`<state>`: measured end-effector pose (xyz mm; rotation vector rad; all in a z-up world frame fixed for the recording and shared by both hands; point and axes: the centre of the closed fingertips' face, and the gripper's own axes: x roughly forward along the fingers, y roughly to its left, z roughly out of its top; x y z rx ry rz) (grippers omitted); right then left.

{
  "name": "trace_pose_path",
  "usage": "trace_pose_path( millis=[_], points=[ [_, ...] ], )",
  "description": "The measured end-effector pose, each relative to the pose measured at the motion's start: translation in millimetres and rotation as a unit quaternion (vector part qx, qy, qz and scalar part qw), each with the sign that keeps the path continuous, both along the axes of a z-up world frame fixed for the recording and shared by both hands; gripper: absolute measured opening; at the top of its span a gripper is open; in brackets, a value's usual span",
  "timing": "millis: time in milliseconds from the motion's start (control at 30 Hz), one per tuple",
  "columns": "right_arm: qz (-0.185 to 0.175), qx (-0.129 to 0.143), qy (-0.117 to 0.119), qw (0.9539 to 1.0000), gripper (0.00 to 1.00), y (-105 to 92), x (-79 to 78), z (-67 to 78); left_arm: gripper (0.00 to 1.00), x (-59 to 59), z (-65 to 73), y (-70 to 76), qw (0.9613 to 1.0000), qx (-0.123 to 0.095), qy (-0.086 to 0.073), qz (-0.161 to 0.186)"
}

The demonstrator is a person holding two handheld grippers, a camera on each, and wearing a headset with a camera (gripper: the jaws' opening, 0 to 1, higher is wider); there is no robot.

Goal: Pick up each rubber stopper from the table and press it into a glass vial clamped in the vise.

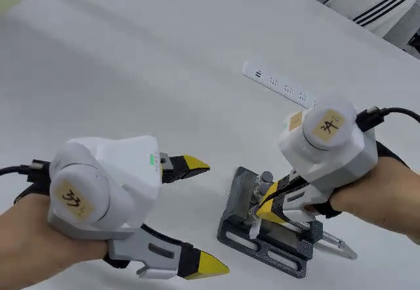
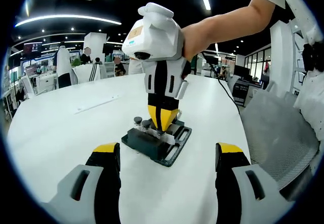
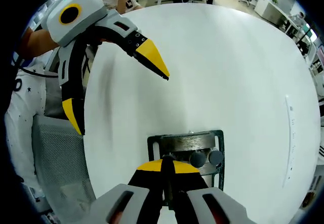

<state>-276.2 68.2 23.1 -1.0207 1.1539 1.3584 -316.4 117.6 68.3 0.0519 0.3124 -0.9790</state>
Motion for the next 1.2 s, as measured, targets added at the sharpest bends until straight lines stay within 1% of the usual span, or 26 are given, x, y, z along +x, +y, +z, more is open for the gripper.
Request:
trace_pose_path(
  millis=[100, 200, 267, 433, 633, 733, 1033, 1200],
  points=[
    [-0.008, 0.009, 0.001, 0.9999, 0.02, -1.6, -1.0, 1.4, 0.76, -1.8, 3.3, 0.6, 1.0, 0.005, -0.001, -0.003],
    [-0.004, 0.009, -0.006, 0.9999, 0.02, -0.9, -4.4, 3.7, 0.76, -2.3, 4.5, 3.0, 0.9999, 0.011, -0.003, -0.004],
    [-0.01, 0.009, -0.005, 0.9999, 0.02, -1.3, -2.4, 3.3, 0.76, -2.3, 6.6, 4.5, 0.9999, 0.013, -0.004, -0.003],
    [-0.004, 0.017, -0.009, 0.9998, 0.02, -3.0, -1.0, 3.1, 0.76, -1.7, 7.1, 7.1, 0.9998, 0.02, -0.006, -0.002],
    [-0.001, 0.023, -0.015, 0.9996, 0.02, -4.2, -2.2, 3.8, 0.76, -2.5, 9.2, 8.9, 0.9997, 0.024, -0.008, 0.0],
    [-0.002, 0.025, -0.019, 0.9995, 0.02, -3.3, 0.4, 3.3, 0.76, -3.0, 10.7, 9.8, 0.9996, 0.027, -0.009, 0.001],
    [-0.014, 0.04, -0.026, 0.9987, 0.02, -3.4, 2.2, 2.0, 0.76, -6.9, 13.9, 11.1, 0.9995, 0.031, -0.009, 0.003],
    [-0.018, 0.047, -0.025, 0.9984, 0.03, -3.1, 1.2, 2.1, 0.77, -8.0, 14.4, 12.1, 0.9994, 0.033, -0.008, 0.004]
  ],
)
